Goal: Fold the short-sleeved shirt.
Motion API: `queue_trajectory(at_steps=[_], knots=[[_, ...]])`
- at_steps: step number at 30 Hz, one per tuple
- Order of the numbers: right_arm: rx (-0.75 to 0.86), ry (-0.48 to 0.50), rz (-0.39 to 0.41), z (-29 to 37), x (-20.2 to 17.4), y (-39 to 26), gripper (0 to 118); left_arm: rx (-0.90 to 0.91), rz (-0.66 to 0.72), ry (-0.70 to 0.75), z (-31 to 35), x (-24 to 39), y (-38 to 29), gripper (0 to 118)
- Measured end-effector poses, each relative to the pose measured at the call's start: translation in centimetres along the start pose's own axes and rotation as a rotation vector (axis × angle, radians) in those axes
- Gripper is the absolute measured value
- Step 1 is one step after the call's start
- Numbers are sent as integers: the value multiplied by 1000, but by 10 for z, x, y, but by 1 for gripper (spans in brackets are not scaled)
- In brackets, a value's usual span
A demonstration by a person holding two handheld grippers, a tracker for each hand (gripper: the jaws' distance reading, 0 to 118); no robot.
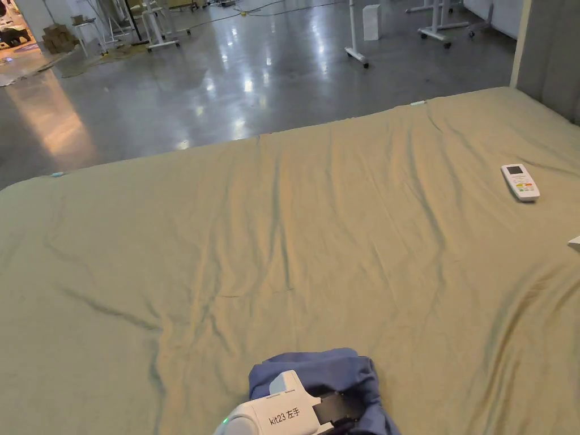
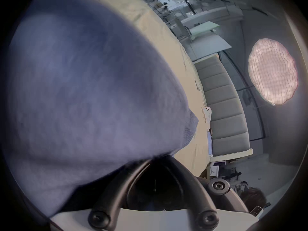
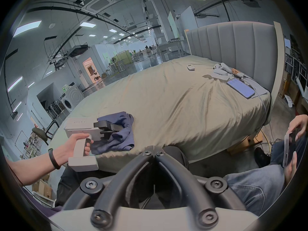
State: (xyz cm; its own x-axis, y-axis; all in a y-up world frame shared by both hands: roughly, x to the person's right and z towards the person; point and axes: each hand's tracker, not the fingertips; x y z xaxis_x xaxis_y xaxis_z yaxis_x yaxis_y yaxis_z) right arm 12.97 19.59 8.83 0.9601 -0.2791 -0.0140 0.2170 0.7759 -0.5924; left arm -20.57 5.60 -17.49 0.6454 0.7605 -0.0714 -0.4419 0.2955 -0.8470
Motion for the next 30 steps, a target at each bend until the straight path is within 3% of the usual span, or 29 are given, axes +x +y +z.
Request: queue_trajectory(at_steps=[5,9,14,20,23,26,28,29,30], knots=[[-42,5,-11,-3,1,-8,0,-32,60,2,3,-3,17,1],[-29,12,42,-5,-6,0,0,62,28,-148,58,11,21,1],[-26,126,82,-42,-20,23,0,196,-46,-233,163,0,17,1],[-117,309,156,-152,-68,64,0,280,-17,-87,235,-38,-10,1],[-166,417,58,-203,-90,80,0,301,41,-70,252,-55,-27,1],[-341,387,-112,-258,-93,81,0,308,75,-66,256,-65,-39,3],[-461,316,-145,-292,-83,66,0,305,81,-58,254,-68,-42,16],[-526,244,-149,-307,-76,57,0,303,78,-59,252,-70,-42,34],[-555,228,-179,-317,-67,47,0,296,72,-72,247,-77,-39,67]])
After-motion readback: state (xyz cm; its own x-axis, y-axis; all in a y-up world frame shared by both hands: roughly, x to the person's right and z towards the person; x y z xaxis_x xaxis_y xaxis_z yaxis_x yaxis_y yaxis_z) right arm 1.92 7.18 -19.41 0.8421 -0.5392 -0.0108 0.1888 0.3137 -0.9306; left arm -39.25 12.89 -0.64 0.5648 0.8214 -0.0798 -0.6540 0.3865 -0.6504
